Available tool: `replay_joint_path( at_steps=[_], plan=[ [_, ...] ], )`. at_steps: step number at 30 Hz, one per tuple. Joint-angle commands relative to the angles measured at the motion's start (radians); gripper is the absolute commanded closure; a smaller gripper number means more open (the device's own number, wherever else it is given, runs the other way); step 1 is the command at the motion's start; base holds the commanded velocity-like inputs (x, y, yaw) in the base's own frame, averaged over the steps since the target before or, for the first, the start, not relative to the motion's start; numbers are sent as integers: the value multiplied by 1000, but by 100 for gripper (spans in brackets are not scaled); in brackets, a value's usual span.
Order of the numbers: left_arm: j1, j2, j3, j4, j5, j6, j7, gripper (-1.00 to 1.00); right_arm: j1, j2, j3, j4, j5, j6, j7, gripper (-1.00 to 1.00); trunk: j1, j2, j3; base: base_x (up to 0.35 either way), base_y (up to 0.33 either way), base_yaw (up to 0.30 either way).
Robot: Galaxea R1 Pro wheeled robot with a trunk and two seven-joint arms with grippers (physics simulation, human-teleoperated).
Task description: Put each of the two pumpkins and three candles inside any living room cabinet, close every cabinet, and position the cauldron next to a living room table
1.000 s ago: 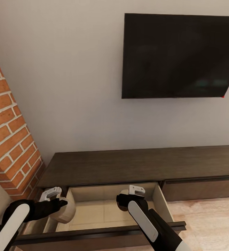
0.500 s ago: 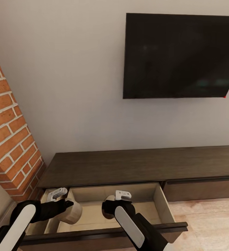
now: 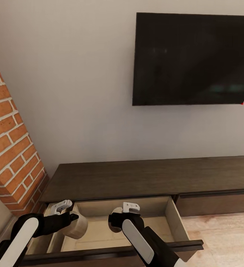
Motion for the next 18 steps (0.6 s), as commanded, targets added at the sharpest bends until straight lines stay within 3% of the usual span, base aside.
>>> replay_joint_path(
  at_steps=[1,12,18],
  plan=[
    [-1,1,-2,-1,12,1,9,100,-1,0,1,-2,-7,1,-9,100,0,0,-1,120,-82,0],
    [-1,1,-2,2,12,1,9,100,-1,-1,2,-4,-7,1,-9,100,0,0,-1,127,-94,0],
    [-1,1,0,2,12,1,9,100,-1,-2,2,-6,-8,1,-9,100,0,0,-1,29,-28,0]
  ],
)
